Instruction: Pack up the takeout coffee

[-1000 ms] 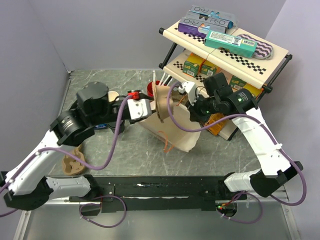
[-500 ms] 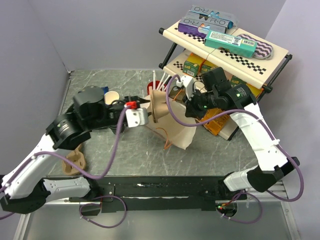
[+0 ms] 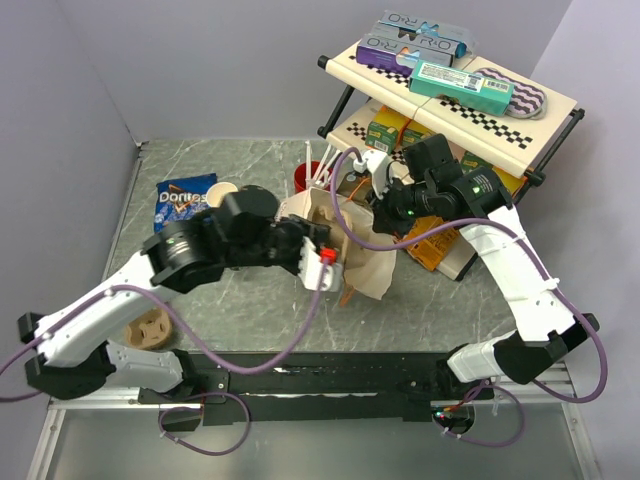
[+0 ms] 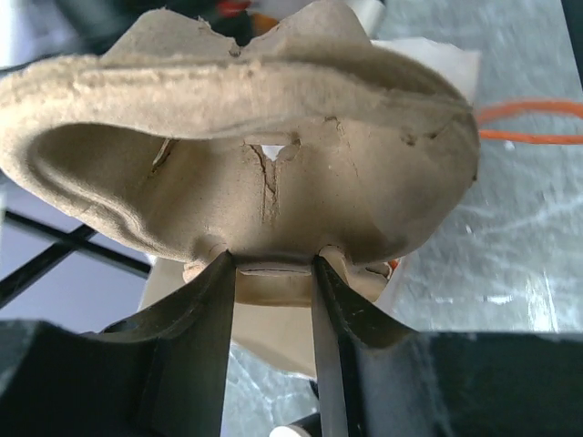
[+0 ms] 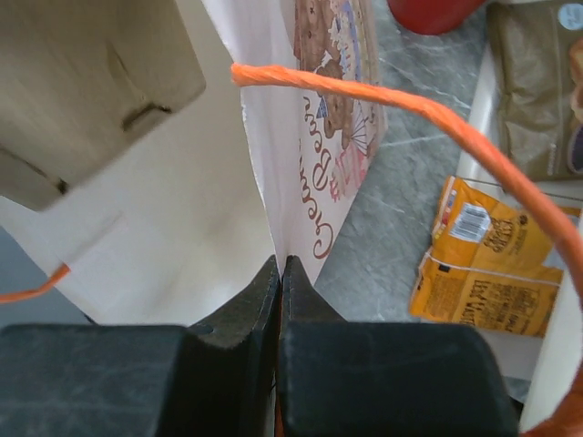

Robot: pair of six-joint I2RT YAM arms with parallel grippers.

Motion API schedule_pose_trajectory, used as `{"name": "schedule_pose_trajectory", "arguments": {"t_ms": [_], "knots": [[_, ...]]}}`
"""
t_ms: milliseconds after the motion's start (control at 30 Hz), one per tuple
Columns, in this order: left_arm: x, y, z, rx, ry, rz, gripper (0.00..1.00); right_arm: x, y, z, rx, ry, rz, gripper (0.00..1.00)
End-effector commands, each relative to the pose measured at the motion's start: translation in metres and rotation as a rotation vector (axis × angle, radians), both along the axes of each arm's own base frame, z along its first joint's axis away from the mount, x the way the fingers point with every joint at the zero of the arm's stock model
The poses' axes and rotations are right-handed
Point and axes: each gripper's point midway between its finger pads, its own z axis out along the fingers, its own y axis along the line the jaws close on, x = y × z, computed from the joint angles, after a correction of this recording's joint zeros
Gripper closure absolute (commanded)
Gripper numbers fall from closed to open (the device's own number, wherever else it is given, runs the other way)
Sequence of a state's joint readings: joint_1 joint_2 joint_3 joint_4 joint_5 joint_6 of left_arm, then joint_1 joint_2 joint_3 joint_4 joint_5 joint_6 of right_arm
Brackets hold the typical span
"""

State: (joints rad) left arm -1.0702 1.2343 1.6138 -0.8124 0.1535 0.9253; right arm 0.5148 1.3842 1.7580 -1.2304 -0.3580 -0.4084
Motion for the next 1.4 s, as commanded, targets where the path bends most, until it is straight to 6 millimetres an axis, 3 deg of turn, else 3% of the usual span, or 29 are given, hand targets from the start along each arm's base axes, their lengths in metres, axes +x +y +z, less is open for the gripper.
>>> {"name": "schedule_pose_trajectory", "arguments": {"t_ms": [0, 267, 333, 367, 533, 833, 1000, 1167, 1367], "knots": [[-0.001, -0.004, -0.004, 0.109, -0.077, -0.002, 0.99, 0.003, -0.006, 0.016, -0.006, -0.067, -0.053, 1.0], [-0.007, -0.021, -0.032, 0.277, -0.053, -0.045, 0.99, 0.0, -0.003, 0.012, -0.056, -0.104, -0.031, 1.0], [0.001, -0.02, -0.03, 0.311, -0.073, -0.019, 0.99, -0.003, -0.001, 0.012, -0.054, -0.099, -0.027, 1.0], [0.003, -0.021, -0.042, 0.363, -0.057, -0.02, 0.99, -0.003, 0.0, 0.011, -0.051, -0.094, -0.029, 1.0], [0.01, -0.027, -0.063, 0.476, -0.048, -0.02, 0.99, 0.0, -0.004, 0.008, -0.072, -0.099, -0.058, 1.0], [0.036, -0.033, -0.088, 0.63, -0.138, 0.064, 0.99, 0.002, -0.011, 0.012, -0.08, -0.119, -0.105, 1.0], [0.043, -0.043, -0.094, 0.631, -0.181, 0.155, 0.99, -0.014, -0.013, 0.005, -0.075, -0.071, -0.075, 1.0], [0.043, -0.057, -0.084, 0.58, -0.211, 0.193, 0.99, -0.026, -0.017, -0.006, -0.088, -0.025, -0.061, 1.0], [0.047, -0.058, -0.085, 0.61, -0.264, 0.236, 0.99, -0.034, -0.025, -0.02, -0.121, 0.011, -0.079, 1.0]]}}
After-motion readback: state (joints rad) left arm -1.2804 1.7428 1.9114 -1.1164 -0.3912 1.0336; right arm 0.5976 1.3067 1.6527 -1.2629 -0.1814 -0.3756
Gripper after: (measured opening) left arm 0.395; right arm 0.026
